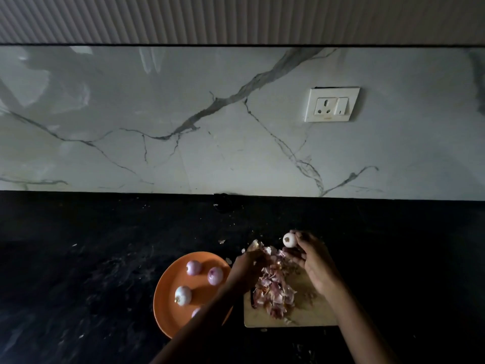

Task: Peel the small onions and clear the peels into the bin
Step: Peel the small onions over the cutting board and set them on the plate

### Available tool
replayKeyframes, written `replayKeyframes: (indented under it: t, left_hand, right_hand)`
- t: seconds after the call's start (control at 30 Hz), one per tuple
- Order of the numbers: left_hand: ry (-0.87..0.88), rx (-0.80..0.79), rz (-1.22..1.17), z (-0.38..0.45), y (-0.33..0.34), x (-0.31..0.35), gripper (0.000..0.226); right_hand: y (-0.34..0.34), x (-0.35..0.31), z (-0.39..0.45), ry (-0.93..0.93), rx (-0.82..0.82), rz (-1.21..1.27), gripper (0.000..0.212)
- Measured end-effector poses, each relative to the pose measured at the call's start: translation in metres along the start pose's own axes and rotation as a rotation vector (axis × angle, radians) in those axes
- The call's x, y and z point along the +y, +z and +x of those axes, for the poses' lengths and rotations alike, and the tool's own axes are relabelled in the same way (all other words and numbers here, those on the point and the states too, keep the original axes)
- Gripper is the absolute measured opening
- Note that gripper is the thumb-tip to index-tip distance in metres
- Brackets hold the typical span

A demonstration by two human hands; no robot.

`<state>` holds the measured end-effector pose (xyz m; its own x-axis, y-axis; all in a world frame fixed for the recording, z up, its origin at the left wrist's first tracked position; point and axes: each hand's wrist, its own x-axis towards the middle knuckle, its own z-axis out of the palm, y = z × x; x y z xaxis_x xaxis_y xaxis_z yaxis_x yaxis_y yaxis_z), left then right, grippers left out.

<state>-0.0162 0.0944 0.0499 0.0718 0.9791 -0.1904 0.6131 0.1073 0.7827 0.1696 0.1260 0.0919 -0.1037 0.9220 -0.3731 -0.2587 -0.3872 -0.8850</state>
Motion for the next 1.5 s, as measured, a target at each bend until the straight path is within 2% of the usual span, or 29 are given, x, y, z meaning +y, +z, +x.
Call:
replayKeyframes:
  t: [0.13, 0.3, 0.47, 0.53, 0.6, 0.73, 0.77, 0.87, 0.93, 0.97, 1.03, 1.13, 1.23, 1.33, 1.4, 1.5]
  left_hand:
    - [0.059, 0.046, -0.098, 0.004, 0.001, 0.008, 0.032]
    - [0.015, 0.072, -0.488, 0.014, -0.005, 0.028, 0.024]
    - [0.029, 0.028, -0.599, 0.017, -0.016, 0.033, 0.026]
    - [0.002, 0.015, -0.640, 0.017, -0.017, 0.034, 0.028]
    - [-0.021, -0.007, -0.687, 0.016, -0.019, 0.035, 0.028]
    - [-0.033, -0.030, -0.672, 0.010, -0.022, 0.040, 0.020]
    - [-0.030, -0.027, -0.663, 0.010, -0.020, 0.040, 0.017]
    - [-0.029, 0.010, -0.624, 0.007, -0.015, 0.040, 0.013]
    - [-0.030, 0.032, -0.587, 0.007, -0.013, 0.039, 0.010]
    - [-0.026, 0.038, -0.578, 0.006, -0.013, 0.040, 0.008]
    - [-0.015, 0.048, -0.577, 0.006, -0.012, 0.041, 0.008]
    - [0.030, 0.062, -0.558, 0.007, -0.011, 0.042, 0.017]
    - [0.019, 0.093, -0.629, 0.006, -0.012, 0.040, 0.017]
    - [0.000, 0.091, -0.615, 0.006, -0.012, 0.037, 0.017]
    - [0.001, 0.083, -0.550, 0.004, -0.012, 0.034, 0.017]
    - [0.000, 0.086, -0.443, -0.002, -0.014, 0.028, 0.024]
  right_hand:
    - [-0.001, 0.002, 0.003, -0.061, -0.034, -0.010, 0.022]
    - [-0.002, 0.007, 0.008, -0.154, -0.029, -0.377, 0.034]
    - [-0.004, 0.005, 0.010, -0.177, -0.042, -0.552, 0.045]
    - [-0.004, 0.004, 0.010, -0.203, -0.038, -0.576, 0.040]
    - [0.000, -0.001, 0.007, -0.201, -0.021, -0.608, 0.025]
    - [0.005, -0.005, 0.001, -0.195, -0.022, -0.552, 0.005]
    - [0.002, -0.002, 0.003, -0.205, -0.019, -0.564, 0.012]
    - [0.003, 0.004, 0.002, -0.210, -0.026, -0.631, 0.052]
    - [0.006, 0.006, 0.003, -0.183, 0.048, -0.659, 0.064]
    - [0.006, 0.006, 0.004, -0.183, 0.097, -0.669, 0.063]
    - [0.007, 0.002, 0.005, -0.234, 0.142, -0.735, 0.045]
    - [0.004, -0.004, 0.005, -0.304, 0.116, -0.793, 0.033]
    - [0.003, -0.009, 0.000, -0.257, -0.009, -0.699, 0.022]
    - [0.001, -0.008, -0.003, -0.212, -0.118, -0.650, 0.030]
    - [-0.001, -0.003, -0.001, -0.210, -0.116, -0.634, 0.037]
    - [0.001, 0.007, 0.001, -0.185, -0.099, -0.647, 0.029]
